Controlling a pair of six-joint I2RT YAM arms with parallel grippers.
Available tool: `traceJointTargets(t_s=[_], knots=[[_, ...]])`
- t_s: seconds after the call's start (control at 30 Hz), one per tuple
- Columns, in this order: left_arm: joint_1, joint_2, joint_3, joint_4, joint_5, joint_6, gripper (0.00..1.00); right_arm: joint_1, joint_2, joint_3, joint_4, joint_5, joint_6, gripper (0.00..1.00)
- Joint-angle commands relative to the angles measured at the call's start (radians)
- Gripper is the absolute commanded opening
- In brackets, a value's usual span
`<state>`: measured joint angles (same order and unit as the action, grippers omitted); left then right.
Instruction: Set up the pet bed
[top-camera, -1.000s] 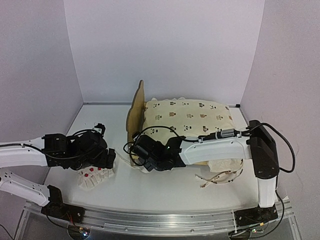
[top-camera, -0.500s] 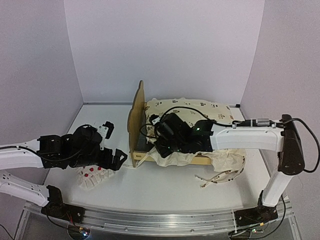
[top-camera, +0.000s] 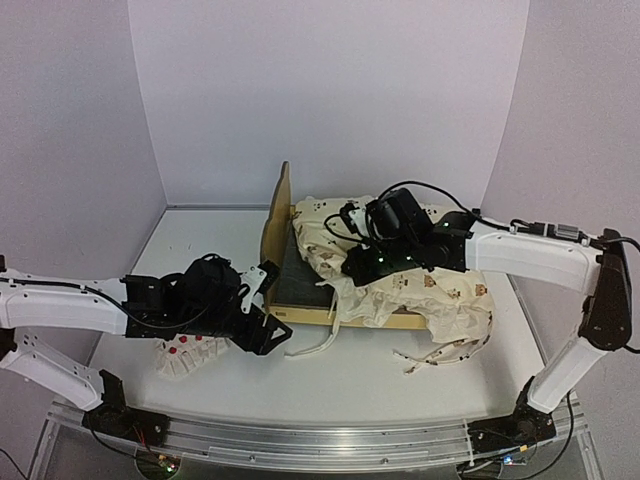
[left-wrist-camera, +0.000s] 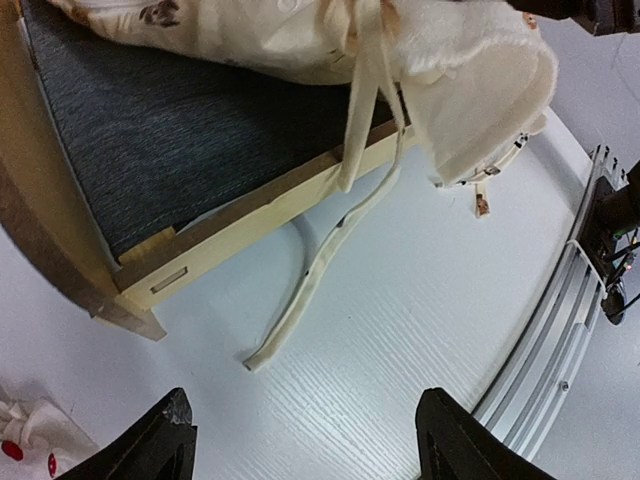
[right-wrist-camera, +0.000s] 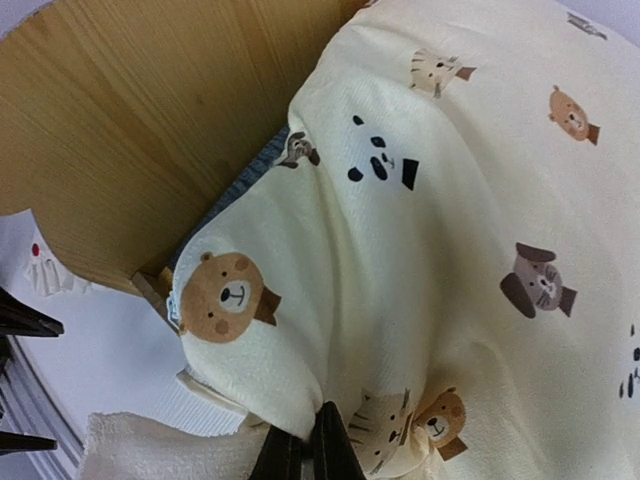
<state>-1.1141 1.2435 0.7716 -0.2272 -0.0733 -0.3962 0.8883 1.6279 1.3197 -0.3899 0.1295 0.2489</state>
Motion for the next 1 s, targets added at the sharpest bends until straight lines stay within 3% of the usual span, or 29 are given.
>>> traceJointTargets(t_s=[0.0, 0.47, 0.97], knots=[[-0.007, 0.026, 0.039, 0.138, 0.039, 0.052, 0.76, -0.026, -0.032, 0.000, -0.026, -0.189, 0.006, 0.05], [-0.010, 0.234, 0.146, 0.306, 0.014, 0.067, 0.51, -0.183, -0.029, -0.002, -0.033, -0.509, 0.026, 0.09], [-0.010, 0.474, 0.337, 0.385, -0.069, 0.148, 0.42, -0.275, -0.030, 0.016, -0.032, -0.642, 0.053, 0.10]])
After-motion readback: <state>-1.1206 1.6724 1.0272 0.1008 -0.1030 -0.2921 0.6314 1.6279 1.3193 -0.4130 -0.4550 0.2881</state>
